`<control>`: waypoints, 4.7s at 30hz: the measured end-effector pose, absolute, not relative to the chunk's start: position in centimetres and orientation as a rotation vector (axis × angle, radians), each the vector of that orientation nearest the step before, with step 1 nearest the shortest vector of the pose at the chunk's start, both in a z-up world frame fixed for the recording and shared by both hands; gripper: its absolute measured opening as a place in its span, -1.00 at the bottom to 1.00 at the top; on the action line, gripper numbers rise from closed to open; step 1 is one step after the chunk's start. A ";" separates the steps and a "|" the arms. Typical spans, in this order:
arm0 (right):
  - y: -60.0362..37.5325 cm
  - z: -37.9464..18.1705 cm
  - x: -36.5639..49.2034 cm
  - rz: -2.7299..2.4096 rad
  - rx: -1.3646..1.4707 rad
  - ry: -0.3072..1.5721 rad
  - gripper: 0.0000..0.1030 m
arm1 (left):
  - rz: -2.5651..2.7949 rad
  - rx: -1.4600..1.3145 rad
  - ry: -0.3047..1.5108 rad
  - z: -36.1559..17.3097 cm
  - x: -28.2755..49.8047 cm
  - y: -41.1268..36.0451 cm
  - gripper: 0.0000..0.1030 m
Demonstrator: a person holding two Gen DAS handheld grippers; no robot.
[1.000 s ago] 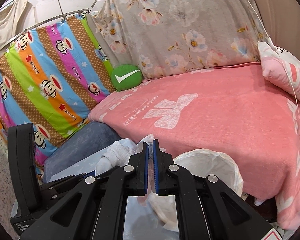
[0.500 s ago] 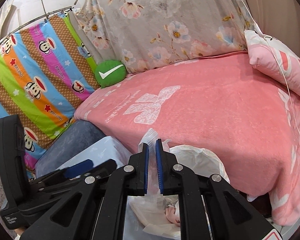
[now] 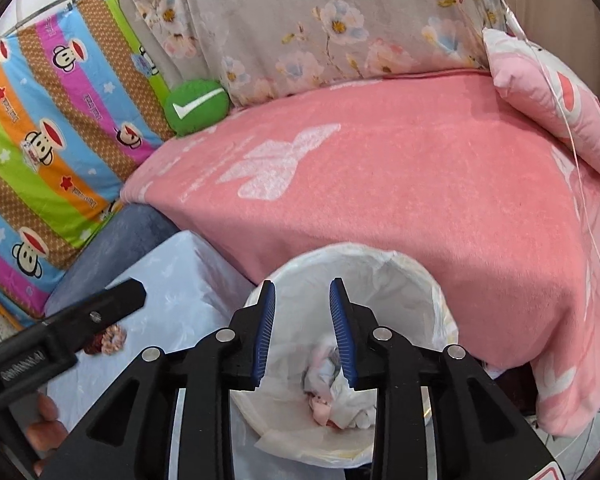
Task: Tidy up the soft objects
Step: 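Carry the sock and pink cloth over the white bin and open both tools, then move both tools back over the two scrunchies on the sheet, then grasp the brown velvet scrunchie with the left tool while the right tool grasps the beige scrunchie, then carry both scrunchies over the white bin and open both tools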
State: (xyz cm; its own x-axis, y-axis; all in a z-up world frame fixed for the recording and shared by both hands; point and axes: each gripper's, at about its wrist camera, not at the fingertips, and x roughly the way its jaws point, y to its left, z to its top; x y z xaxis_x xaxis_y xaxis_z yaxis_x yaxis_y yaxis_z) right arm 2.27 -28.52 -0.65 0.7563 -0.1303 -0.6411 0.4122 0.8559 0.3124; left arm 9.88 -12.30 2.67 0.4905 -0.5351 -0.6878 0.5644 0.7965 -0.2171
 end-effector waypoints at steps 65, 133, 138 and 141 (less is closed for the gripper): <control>0.6 -1.6 14.9 0.118 0.168 0.783 0.05 | -0.112 -0.188 0.850 -2.6 16.1 16.5 0.74; -11.2 6.3 3.6 -0.028 0.287 0.532 -0.83 | -0.370 -0.088 0.679 5.5 8.6 3.4 -0.66; -14.0 6.5 1.3 -0.072 0.306 0.510 -0.83 | -0.424 -0.062 0.673 5.7 7.3 0.9 -0.66; -15.4 6.4 0.2 -0.096 0.316 0.501 -0.83 | -0.453 -0.048 0.672 5.7 6.6 -0.5 -0.65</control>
